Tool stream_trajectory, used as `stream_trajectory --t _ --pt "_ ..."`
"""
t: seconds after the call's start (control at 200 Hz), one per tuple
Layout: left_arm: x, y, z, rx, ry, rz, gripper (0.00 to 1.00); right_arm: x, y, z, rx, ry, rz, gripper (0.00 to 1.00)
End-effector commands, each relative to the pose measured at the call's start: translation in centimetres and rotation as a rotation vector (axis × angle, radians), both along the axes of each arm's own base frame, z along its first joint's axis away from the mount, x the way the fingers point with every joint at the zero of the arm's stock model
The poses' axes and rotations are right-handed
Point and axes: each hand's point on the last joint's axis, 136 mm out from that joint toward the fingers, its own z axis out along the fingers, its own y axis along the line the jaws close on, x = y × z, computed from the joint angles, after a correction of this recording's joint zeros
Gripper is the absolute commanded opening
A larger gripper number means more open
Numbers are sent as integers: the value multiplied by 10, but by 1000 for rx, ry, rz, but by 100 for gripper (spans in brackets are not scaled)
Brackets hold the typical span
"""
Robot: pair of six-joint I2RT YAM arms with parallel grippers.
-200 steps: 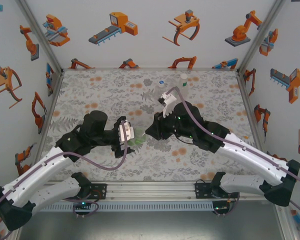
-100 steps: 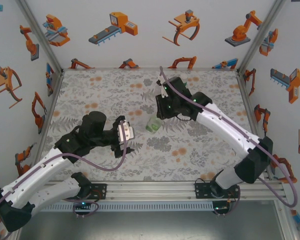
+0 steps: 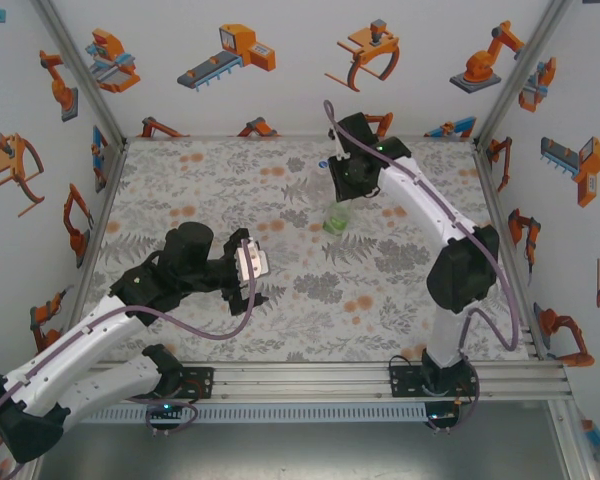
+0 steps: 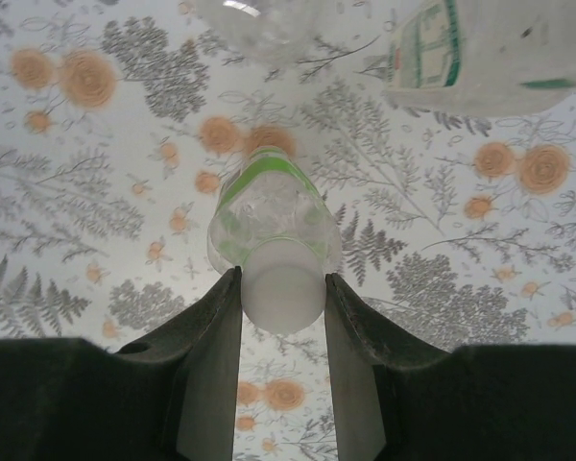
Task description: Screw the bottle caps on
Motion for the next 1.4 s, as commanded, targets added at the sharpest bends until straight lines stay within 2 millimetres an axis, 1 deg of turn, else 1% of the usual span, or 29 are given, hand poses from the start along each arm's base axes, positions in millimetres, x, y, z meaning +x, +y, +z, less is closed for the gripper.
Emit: stream_trajectory --t 0.0,0.13,0.265,0.476,0.576,0.666,0.721,0.816,0.991,1.106,1.156,1.292,1.357,1.392 --pt "3 1 0 -8 7 13 97 12 -9 6 -31 -3 5 0" --pt "3 1 0 -7 5 15 97 28 -11 -3 -59 12 -3 0" --pt "3 2 1 -9 -4 17 97 41 -9 -7 -81 21 -5 0" --pt "3 5 2 -7 -15 26 97 50 -14 -15 -147 33 -11 0" --pt "3 5 4 -10 -23 30 97 53 -16 -16 -162 23 -23 0" --pt "3 6 4 -9 -22 31 97 54 -12 -18 -141 24 -18 21" --pt "3 5 3 -8 -21 29 97 54 -9 -19 -121 27 -12 28" --pt "3 5 3 -7 -22 31 97 54 -4 -16 -92 20 -7 37" --pt "5 8 4 -1 -33 46 97 56 -4 4 -76 -30 -5 48" --pt "7 11 5 3 -49 65 97 54 -8 19 -77 -63 -9 65" --pt "8 13 7 0 -56 72 97 53 -9 25 -77 -74 -9 68" --pt "10 15 8 -3 -70 91 97 45 -15 45 -72 -108 -6 69" --pt "14 16 7 -4 -76 111 97 41 -20 50 -72 -117 -12 70" --pt "16 16 7 -1 -75 120 97 38 -23 54 -70 -122 -18 73"
